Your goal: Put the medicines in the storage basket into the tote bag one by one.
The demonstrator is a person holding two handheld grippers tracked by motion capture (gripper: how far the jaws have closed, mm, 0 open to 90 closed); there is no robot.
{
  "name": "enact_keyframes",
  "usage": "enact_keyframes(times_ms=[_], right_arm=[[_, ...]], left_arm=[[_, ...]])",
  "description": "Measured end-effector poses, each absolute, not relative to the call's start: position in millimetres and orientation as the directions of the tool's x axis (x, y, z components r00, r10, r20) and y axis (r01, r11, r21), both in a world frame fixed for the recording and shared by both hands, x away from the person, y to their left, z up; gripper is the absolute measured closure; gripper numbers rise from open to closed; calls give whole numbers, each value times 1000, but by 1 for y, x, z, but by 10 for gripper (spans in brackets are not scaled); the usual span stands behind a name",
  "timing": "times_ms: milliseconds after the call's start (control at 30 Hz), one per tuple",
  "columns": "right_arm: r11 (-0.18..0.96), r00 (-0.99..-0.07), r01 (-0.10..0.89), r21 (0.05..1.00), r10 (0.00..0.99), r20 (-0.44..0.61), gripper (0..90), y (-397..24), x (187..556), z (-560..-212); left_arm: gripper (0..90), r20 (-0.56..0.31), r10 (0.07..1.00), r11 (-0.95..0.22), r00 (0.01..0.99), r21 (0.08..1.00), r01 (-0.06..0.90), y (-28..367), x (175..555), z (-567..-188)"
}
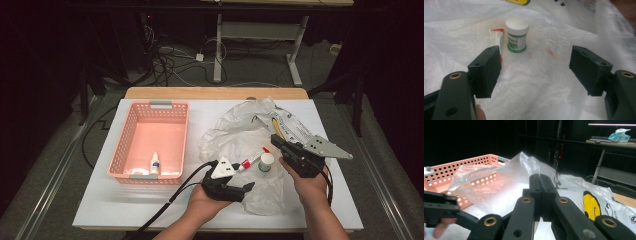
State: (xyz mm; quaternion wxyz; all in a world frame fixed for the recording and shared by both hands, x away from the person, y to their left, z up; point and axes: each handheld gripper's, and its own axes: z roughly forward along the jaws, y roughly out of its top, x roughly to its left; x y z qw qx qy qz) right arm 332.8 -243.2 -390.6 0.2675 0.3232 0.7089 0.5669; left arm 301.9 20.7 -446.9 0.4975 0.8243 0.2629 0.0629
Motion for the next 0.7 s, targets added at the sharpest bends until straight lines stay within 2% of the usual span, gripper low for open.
enact_keyframes(times_ms=[267, 400, 700], right_arm=[[148, -648, 154, 977, 762, -13, 900, -243, 332, -390], [150, -649, 156, 976, 761, -14, 900, -242, 332, -390], [154, -650, 153, 976, 760, -18, 900, -242, 331, -390]], left_arm=[[128, -135, 517, -371, 845, 855, 363, 53, 286, -438], [0, -127, 564, -365, 816, 848, 384, 67, 284, -435], [0, -119, 637, -321, 761, 857, 403, 105, 287, -428]])
